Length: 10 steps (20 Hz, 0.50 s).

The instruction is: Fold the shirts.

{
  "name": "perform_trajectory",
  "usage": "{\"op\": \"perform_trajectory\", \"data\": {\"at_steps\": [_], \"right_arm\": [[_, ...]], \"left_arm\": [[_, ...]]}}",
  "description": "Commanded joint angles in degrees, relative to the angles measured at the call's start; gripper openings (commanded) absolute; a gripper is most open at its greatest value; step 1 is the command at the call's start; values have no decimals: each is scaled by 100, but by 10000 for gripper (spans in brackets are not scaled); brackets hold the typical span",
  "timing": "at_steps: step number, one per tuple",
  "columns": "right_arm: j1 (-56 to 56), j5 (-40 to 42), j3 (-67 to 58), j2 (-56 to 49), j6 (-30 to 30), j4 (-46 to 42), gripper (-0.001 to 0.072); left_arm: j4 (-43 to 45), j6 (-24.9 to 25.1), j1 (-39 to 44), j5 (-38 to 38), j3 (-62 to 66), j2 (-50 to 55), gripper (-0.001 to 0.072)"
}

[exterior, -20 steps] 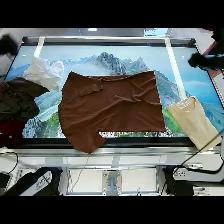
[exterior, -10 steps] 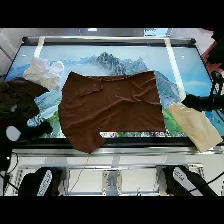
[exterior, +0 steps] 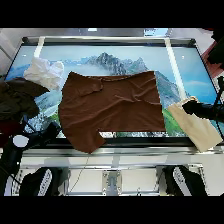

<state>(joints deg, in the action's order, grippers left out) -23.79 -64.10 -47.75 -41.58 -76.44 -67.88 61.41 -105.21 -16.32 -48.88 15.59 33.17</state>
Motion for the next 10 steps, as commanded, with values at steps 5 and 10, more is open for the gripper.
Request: {"op": "perform_trajectory", "data": {"at_steps": [5,10], "right_arm": [[-2,-7,26,238,-4,177,369],[-2,-74,26,240,-4,328,370]], "left_arm": [[-603,850,-907,-507,-50,479,343],[-1045,1648,-907,-494,-48,1067,421]]}}
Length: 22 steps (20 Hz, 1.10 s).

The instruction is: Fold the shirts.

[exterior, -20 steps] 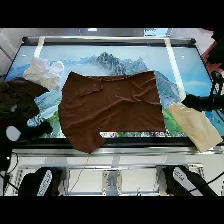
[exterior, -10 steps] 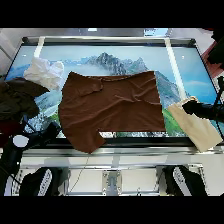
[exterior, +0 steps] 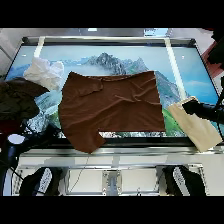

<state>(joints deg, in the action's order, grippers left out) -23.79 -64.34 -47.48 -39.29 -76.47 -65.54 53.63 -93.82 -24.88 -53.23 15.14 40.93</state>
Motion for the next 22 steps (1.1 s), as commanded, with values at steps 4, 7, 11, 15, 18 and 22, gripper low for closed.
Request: {"op": "perform_trajectory", "data": {"at_steps": [4,7,11,15,18,22], "right_arm": [[-2,-94,0,11,-2,216,369],[-2,-131,0,11,-2,313,370],[-2,-179,0,11,-2,420,369],[-2,-251,0,11,-2,420,369],[-2,-247,0,11,-7,433,370],[-2,-251,0,11,-20,492,369]], "left_arm": [[-944,1412,-48,-22,-2,708,421],[-1049,1626,-48,177,-2,1027,424],[-874,1663,-50,374,42,1283,463],[-625,1532,-50,459,496,1285,598],[-566,1541,-48,269,623,1290,598],[-549,1591,-46,55,623,1300,596]]}}
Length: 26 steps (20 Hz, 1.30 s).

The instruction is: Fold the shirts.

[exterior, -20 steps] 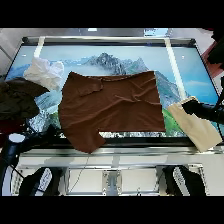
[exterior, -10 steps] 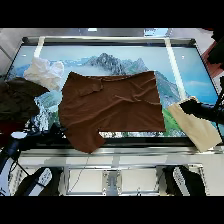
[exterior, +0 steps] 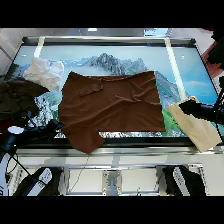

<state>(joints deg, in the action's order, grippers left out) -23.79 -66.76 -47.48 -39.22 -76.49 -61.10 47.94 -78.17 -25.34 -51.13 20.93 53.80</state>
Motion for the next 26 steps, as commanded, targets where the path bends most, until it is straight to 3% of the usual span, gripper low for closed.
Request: {"op": "perform_trajectory", "data": {"at_steps": [1,8,9,12,13,17,20,23,24,26], "right_arm": [[-2,-7,0,4,-17,76,369],[-2,-13,0,4,-17,186,369],[-2,-24,0,4,-17,186,369],[-2,-103,0,4,-17,179,369],[-2,-131,0,4,-17,179,369],[-2,-474,74,4,-46,7,369],[-4,-872,970,0,-933,-492,370],[-4,-782,2328,-13,-1261,-142,372],[-4,-601,2719,-13,-1423,74,405],[-4,-136,3252,-13,-1464,844,419]], "left_arm": [[17,66,0,-289,44,48,596],[-643,741,4,-352,44,612,593],[-695,798,4,-229,44,649,548],[-813,796,4,212,44,651,106],[-811,802,4,254,44,649,15],[-809,841,4,240,44,649,14],[-807,905,4,153,44,649,14],[-804,922,4,-4,44,649,14],[-807,925,4,-35,44,649,14],[-807,925,4,-42,44,649,14]]}}
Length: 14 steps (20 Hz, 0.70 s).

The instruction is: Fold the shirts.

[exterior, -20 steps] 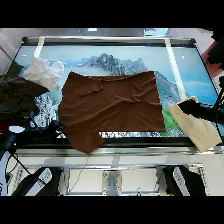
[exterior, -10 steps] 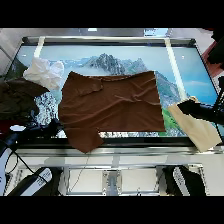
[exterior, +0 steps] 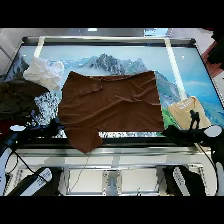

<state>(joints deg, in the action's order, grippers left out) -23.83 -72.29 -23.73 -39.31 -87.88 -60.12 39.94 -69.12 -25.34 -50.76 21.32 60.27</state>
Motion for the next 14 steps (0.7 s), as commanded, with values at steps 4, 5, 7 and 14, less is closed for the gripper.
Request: {"op": "perform_trajectory", "data": {"at_steps": [4,5,7,14], "right_arm": [[2,2081,1224,-7,-389,1823,407],[0,2347,1224,-13,-446,1825,407],[2,2629,1224,-59,-695,1773,406],[0,2487,1224,-293,-839,1565,407]], "left_arm": [[-7,20,4,-79,4,2,14],[-7,20,4,-79,4,2,14],[-7,20,4,-81,4,2,14],[-7,20,4,-160,4,2,14]]}}
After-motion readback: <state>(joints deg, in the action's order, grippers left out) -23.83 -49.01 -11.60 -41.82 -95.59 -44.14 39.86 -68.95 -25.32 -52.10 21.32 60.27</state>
